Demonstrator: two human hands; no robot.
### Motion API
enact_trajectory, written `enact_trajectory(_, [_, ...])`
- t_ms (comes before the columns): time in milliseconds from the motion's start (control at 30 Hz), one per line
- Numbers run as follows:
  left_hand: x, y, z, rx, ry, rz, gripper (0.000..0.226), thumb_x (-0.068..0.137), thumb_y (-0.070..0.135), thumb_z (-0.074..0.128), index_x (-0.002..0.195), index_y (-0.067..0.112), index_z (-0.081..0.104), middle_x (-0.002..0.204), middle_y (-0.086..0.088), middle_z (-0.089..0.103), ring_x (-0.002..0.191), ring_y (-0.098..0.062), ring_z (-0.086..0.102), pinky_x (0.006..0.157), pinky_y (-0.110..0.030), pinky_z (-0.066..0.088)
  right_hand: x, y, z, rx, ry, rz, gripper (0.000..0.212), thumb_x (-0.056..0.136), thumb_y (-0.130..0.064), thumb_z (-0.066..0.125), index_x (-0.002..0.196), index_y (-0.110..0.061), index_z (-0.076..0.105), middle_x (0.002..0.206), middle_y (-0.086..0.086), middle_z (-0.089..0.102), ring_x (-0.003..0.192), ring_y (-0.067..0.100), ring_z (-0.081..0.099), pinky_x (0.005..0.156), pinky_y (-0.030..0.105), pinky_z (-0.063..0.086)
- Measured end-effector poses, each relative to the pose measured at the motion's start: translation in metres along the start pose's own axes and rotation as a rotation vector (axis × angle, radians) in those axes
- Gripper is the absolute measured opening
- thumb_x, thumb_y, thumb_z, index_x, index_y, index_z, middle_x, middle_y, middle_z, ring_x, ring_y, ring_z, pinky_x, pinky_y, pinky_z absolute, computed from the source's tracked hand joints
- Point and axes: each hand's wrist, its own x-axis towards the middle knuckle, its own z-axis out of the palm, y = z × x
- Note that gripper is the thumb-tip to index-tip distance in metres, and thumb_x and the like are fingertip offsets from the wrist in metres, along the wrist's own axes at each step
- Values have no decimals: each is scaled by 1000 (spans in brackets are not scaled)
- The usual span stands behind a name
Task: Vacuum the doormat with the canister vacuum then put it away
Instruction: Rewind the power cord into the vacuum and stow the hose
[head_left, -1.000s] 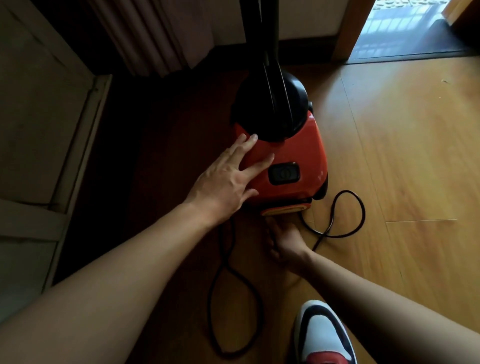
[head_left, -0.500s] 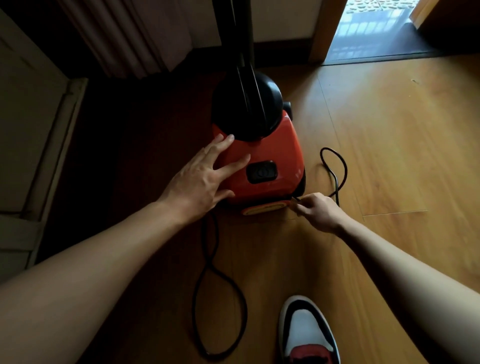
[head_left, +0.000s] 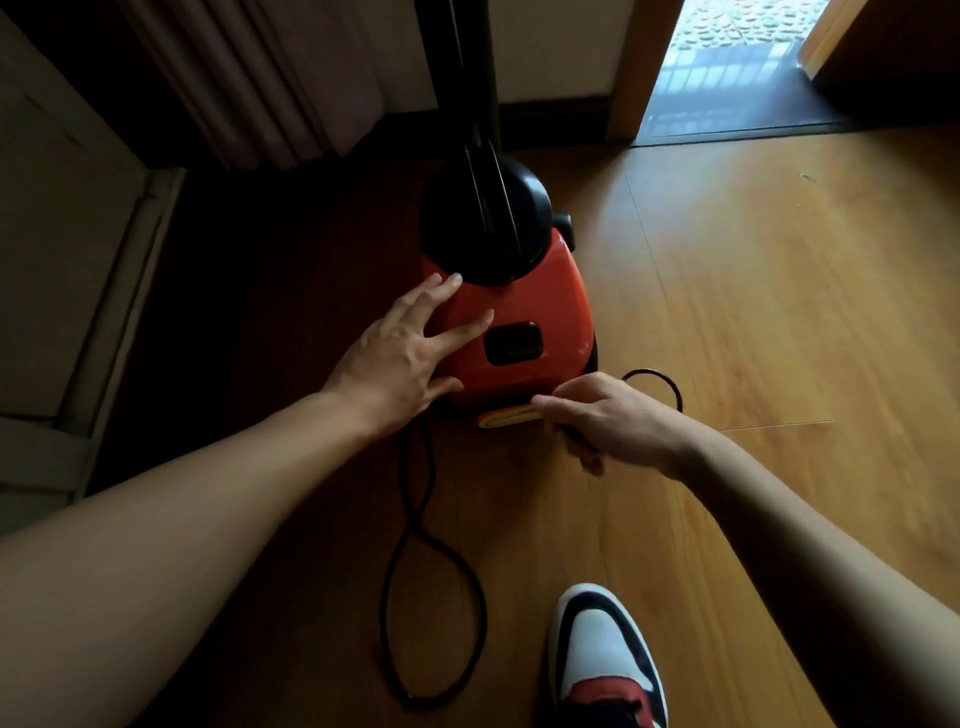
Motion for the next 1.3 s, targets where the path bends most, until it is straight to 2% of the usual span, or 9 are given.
enact_trajectory(100, [0, 1, -2, 22, 0, 1, 78, 88, 44, 65, 152, 43, 20, 164, -4, 3, 152, -21, 3, 118, -42, 31, -4, -24, 24, -259, -131, 6, 31, 106, -37, 44, 101, -10, 58, 67, 1, 54, 52, 11, 53, 48, 26, 47])
enact_trajectory(200, [-2, 2, -1, 3, 16, 0, 78, 88, 42, 67, 152, 42, 22, 164, -4, 6, 151, -21, 5, 118, -40, 30, 0, -31, 53, -53, -215, 28, 25, 108, -34, 41, 98, -16, 56, 66, 0, 48, 50, 12, 47, 43, 27, 44])
enact_trajectory(433, [-2, 4, -2, -44, -3, -15, 77, 90, 39, 66, 152, 44, 21, 164, -1, 1, 152, -19, -1, 117, -38, 25, 55, 3, 123, 335, 99, -45, 34, 108, -31, 41, 102, -9, 67, 58, -11, 51, 48, 2, 44, 48, 22, 34])
enact_trajectory(633, [-3, 4, 1, -68, -5, -17, 77, 90, 41, 64, 153, 43, 19, 164, 0, -3, 152, -18, -6, 118, -37, 21, 87, 27, 135, 500, 111, 209, 35, 108, -36, 42, 98, -12, 66, 54, -7, 48, 38, 7, 40, 36, 21, 29])
enact_trajectory(733, [-4, 2, 4, -141, 0, -19, 79, 88, 44, 66, 152, 43, 21, 164, 3, -5, 152, -16, -8, 117, -37, 20, 96, 50, 129, 602, 127, 345, 34, 106, -39, 46, 93, -12, 61, 56, -3, 48, 40, 9, 40, 38, 24, 31])
enact_trajectory(867, [-5, 1, 10, -168, 35, -13, 84, 82, 45, 73, 151, 41, 25, 164, 2, -1, 152, -17, -4, 118, -40, 21, 89, 78, 98, 723, 221, 462, 32, 106, -26, 45, 77, -15, 52, 52, -3, 43, 38, 10, 33, 36, 23, 27])
enact_trajectory(1067, [-3, -8, 14, -130, 119, 25, 89, 72, 42, 82, 148, 37, 36, 162, -4, 14, 151, -23, 10, 118, -49, 26, 79, 96, 40, 643, 355, 398, 17, 93, -9, 61, 98, 5, 69, 67, 5, 49, 47, 13, 35, 44, 29, 24])
enact_trajectory(1167, [-2, -7, 14, -141, 135, 31, 90, 70, 41, 84, 148, 36, 38, 161, -7, 17, 151, -25, 13, 116, -51, 30, 73, 102, 28, 654, 321, 373, 11, 90, -3, 62, 93, -1, 73, 74, 6, 53, 50, 10, 39, 44, 23, 27])
enact_trajectory(1300, [-2, -6, 13, -129, 136, 36, 90, 70, 41, 83, 147, 36, 39, 161, -8, 19, 150, -26, 15, 116, -49, 30, 66, 95, 6, 428, 269, 329, 19, 95, -5, 54, 92, -3, 73, 72, 2, 59, 51, 7, 41, 46, 21, 30])
